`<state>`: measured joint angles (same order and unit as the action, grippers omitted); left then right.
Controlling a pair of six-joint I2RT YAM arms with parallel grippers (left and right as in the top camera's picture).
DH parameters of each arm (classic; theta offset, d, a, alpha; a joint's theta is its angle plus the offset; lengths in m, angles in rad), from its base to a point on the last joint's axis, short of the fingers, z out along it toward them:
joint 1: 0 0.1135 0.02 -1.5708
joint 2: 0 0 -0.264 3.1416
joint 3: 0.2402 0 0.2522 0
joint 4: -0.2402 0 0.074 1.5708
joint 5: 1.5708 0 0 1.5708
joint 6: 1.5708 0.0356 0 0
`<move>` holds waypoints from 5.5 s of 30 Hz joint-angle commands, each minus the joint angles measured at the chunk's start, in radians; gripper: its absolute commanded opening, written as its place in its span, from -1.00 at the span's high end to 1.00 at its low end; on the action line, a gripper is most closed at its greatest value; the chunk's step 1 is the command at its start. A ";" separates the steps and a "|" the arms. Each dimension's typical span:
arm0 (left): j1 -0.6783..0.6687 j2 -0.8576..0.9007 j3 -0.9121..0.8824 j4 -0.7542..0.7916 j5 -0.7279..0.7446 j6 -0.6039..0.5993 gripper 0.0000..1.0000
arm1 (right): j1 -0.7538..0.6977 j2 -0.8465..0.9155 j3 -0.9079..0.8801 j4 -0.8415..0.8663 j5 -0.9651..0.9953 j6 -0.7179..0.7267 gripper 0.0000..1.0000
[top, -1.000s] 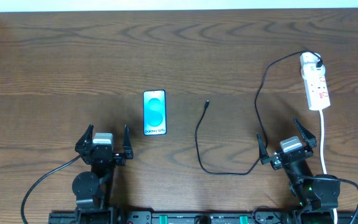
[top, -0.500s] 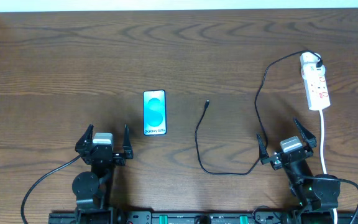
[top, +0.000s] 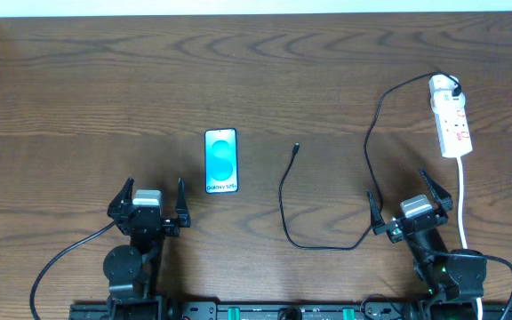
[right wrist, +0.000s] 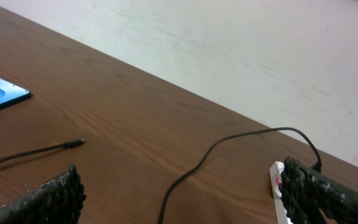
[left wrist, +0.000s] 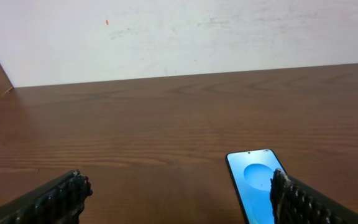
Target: Plug charger to phone and switch on socket
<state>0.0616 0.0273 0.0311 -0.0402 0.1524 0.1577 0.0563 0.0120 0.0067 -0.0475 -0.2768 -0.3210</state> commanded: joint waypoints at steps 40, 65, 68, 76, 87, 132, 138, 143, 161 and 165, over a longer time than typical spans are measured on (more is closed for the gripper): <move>-0.002 -0.002 -0.027 0.005 0.058 -0.021 -0.90 | -0.003 -0.005 -0.001 -0.005 -0.006 0.018 -0.99; -0.002 0.705 0.586 -0.151 0.169 -0.066 -0.91 | -0.003 -0.005 -0.001 -0.005 -0.006 0.018 -0.98; -0.002 0.836 0.742 -0.267 0.207 -0.066 -0.90 | -0.003 -0.005 -0.001 -0.005 -0.006 0.018 -0.98; -0.002 1.161 1.159 -0.586 0.226 -0.077 -0.91 | -0.003 -0.005 -0.001 -0.005 -0.006 0.018 -0.98; -0.107 1.450 1.452 -0.786 0.141 -0.077 -0.91 | -0.003 -0.005 -0.001 -0.005 -0.006 0.018 -0.98; -0.316 1.914 1.425 -0.874 -0.132 -0.482 -0.91 | -0.003 -0.005 -0.001 -0.005 -0.006 0.018 -0.99; -0.343 1.914 1.360 -0.807 -0.143 -0.490 -0.91 | -0.003 -0.005 -0.001 -0.005 -0.006 0.018 -0.98; -0.352 1.914 1.319 -0.763 -0.143 -0.493 -0.91 | -0.003 -0.005 -0.001 -0.005 -0.006 0.018 -0.98; -0.367 1.994 1.303 -0.739 -0.145 -0.494 -0.91 | -0.003 -0.005 -0.001 -0.005 -0.006 0.018 -0.99; -0.369 2.030 1.303 -0.743 -0.138 -0.503 -0.91 | -0.003 -0.005 -0.001 -0.005 -0.006 0.018 -0.99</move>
<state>-0.3027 2.0251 1.3453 -0.7776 0.0368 -0.3222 0.0563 0.0120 0.0067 -0.0479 -0.2768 -0.3210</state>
